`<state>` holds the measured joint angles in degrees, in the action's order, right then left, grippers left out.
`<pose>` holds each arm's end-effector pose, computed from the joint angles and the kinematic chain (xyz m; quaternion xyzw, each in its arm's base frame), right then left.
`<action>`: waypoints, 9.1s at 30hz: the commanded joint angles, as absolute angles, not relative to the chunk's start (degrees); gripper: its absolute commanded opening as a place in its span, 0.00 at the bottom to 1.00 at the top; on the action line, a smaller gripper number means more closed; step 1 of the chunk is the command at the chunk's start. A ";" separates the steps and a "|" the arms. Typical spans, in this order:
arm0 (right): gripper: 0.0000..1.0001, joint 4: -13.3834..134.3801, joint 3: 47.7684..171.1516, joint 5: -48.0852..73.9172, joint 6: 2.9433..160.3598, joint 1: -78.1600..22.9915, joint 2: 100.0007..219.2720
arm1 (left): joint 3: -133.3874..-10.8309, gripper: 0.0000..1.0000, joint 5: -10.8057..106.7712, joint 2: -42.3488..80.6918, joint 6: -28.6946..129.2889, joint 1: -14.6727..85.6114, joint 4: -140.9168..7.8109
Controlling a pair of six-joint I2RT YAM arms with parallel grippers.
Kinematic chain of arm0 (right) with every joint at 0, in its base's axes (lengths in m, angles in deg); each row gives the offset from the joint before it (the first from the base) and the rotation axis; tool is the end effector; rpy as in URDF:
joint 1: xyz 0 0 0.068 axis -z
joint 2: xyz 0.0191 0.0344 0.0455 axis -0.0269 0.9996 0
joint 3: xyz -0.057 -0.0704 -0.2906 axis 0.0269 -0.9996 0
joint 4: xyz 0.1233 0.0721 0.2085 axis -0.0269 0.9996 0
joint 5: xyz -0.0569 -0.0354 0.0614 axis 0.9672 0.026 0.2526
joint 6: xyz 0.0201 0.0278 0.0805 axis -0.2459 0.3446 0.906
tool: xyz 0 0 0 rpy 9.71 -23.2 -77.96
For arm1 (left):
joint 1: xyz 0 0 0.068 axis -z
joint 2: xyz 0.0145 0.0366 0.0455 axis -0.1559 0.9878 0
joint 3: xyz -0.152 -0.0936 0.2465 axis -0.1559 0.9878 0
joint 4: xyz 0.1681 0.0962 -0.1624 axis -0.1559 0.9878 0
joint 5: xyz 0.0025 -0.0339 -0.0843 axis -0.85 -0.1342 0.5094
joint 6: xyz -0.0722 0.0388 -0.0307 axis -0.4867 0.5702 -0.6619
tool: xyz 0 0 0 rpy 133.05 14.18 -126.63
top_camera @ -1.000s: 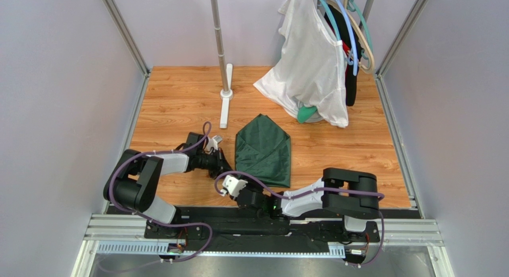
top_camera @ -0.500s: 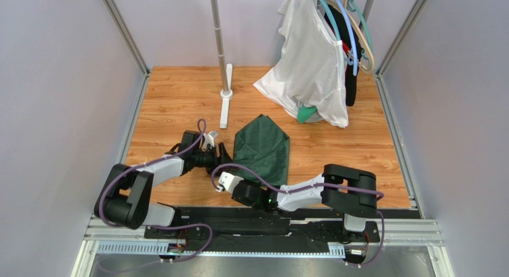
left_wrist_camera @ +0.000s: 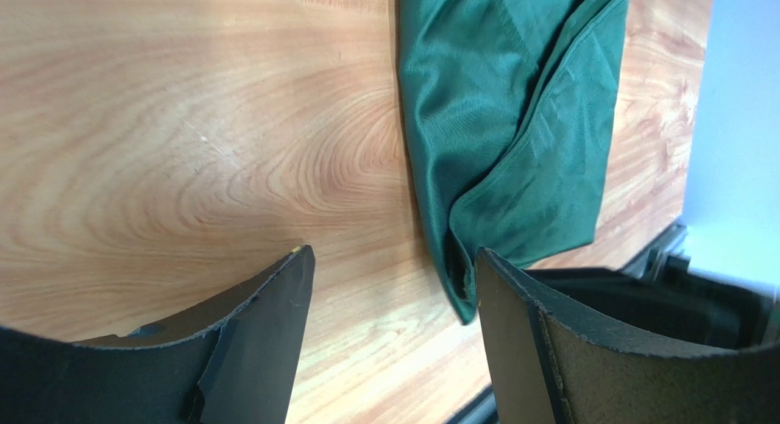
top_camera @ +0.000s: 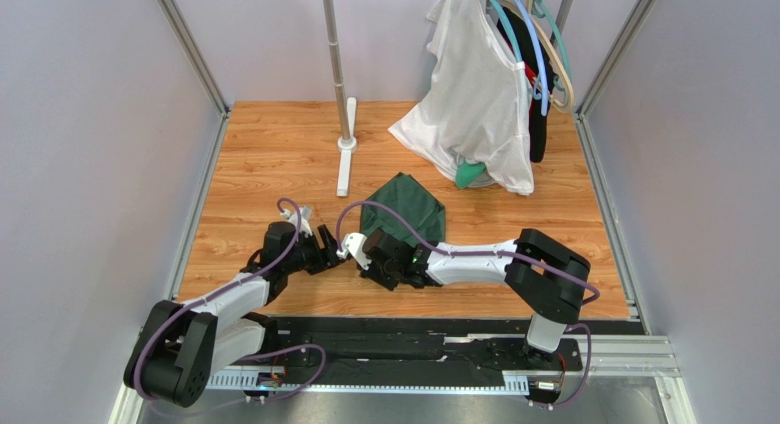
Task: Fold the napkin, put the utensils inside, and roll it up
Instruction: Roll the napkin with the utensil
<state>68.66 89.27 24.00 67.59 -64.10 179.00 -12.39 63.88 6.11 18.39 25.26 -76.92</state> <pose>0.1579 0.3373 0.1587 -0.5568 0.7697 0.1267 0.2854 0.1784 -0.0851 0.1465 -0.1161 0.8739 -0.3785 0.2820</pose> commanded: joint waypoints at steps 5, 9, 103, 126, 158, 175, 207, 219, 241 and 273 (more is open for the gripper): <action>0.00 83.09 100.35 0.37 64.91 -54.54 181.03 | -8.91 0.69 60.37 -3.49 30.74 25.84 -89.58; 0.00 89.24 105.01 -7.29 63.68 -51.11 184.46 | -7.15 0.69 61.52 -9.98 34.89 28.39 -91.60; 0.63 68.54 80.08 -9.45 74.49 -34.40 160.15 | -9.61 0.00 58.26 12.58 31.30 45.02 -97.23; 0.64 62.27 70.74 29.07 65.70 -61.65 156.51 | -15.06 0.00 72.06 17.07 24.61 32.62 -86.25; 0.00 75.07 80.04 41.31 71.76 -68.51 170.13 | -18.39 0.00 75.58 15.40 26.54 26.55 -78.70; 0.00 90.31 92.71 6.33 70.36 -59.03 176.55 | -24.28 0.00 65.29 11.43 31.73 26.46 -64.98; 0.00 85.30 92.89 -25.58 67.80 -42.76 189.82 | -21.49 0.56 61.32 -3.22 33.22 26.72 -64.10; 0.00 86.80 95.44 -30.77 67.72 -39.15 193.51 | -11.19 0.44 70.14 -16.43 33.40 35.67 -73.68; 0.00 86.01 95.96 -33.76 67.54 -37.13 196.86 | -15.41 0.40 64.25 5.81 37.53 43.51 -85.54; 0.64 79.77 88.24 -20.42 78.69 -37.22 178.34 | -22.00 0.37 61.25 22.07 36.13 43.51 -83.44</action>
<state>83.93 90.58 -30.88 74.85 -37.53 184.22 -19.78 61.63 20.93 36.25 43.38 -84.92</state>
